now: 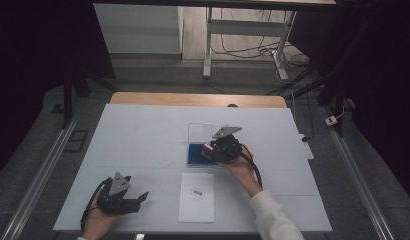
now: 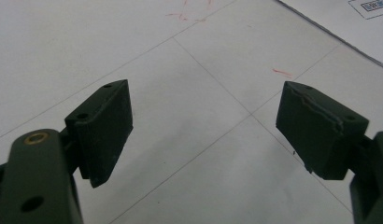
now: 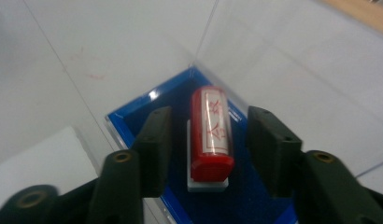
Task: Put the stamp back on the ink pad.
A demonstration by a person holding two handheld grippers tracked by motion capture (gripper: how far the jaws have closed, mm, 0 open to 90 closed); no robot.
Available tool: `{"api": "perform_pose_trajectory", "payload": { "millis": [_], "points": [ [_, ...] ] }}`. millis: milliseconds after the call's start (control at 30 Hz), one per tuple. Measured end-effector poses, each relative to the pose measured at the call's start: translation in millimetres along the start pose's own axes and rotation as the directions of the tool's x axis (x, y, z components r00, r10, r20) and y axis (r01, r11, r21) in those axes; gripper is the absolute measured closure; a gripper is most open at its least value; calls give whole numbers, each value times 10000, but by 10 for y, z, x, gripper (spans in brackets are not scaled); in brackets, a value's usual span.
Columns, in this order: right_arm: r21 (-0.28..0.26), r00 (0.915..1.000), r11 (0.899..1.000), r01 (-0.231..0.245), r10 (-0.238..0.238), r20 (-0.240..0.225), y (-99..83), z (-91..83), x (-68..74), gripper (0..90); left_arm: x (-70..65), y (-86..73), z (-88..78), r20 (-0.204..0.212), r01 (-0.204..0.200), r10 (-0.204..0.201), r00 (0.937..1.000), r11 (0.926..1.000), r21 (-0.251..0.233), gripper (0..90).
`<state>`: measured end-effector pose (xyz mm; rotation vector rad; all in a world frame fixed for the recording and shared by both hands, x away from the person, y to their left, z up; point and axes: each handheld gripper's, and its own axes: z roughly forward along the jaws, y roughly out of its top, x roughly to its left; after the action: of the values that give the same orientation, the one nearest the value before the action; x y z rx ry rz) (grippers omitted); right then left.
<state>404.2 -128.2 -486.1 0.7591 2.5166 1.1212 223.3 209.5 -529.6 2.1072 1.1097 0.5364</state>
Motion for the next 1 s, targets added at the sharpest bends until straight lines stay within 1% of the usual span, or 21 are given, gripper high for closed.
{"api": "perform_pose_trajectory", "payload": {
  "millis": [67, 133, 200, 233, 367, 467, 567, 733, 867, 1000],
  "points": [
    [-372, 9997, 9990, -236, 234, -50, 6, -98, -8, 428, 5, -2, -2, 16, 1, -1, 10000, 10000, -23, 191],
    [-727, 9995, 9968, -324, 327, 29, -11, -215, -18, 390, 17, -5, -7, 24, 15, -15, 10000, 10000, -36, 191],
    [-1021, 9991, 9940, -389, 406, 146, -58, -348, -27, 388, 27, -9, -15, 10, 40, -40, 10000, 10000, -72, 191],
    [-1127, 9990, 9927, -422, 438, 120, -91, -414, -33, 388, 31, -9, -19, 14, 45, -45, 10000, 10000, -86, 191],
    [-1279, 9983, 9906, -492, 529, 256, -242, -666, -40, 392, 26, 4, -27, 48, 25, -25, 10000, 9999, -168, 191],
    [-1187, 9980, 9922, -380, 437, 462, -370, -807, -28, 392, 16, 19, -32, 67, -5, 6, 10000, 9998, -218, 191],
    [-1145, 9971, 9926, -393, 465, 604, -520, -938, -26, 392, 12, 22, -26, 116, -26, 28, 9999, 9998, -216, 190],
    [-1245, 9935, 9891, -782, 877, 730, -830, -1160, -32, 397, 31, 15, -23, 169, -26, 30, 9999, 9998, -210, 191],
    [-1151, 9891, 9884, -986, 1101, 978, -1099, -1332, -35, 397, 35, 11, -28, 193, -22, 27, 9998, 9997, -249, 190],
    [-927, 9876, 9903, -1031, 1130, 1093, -1326, -1466, -30, 397, 29, 17, -29, 183, 3, 2, 9998, 9996, -274, 191]
  ]
}}
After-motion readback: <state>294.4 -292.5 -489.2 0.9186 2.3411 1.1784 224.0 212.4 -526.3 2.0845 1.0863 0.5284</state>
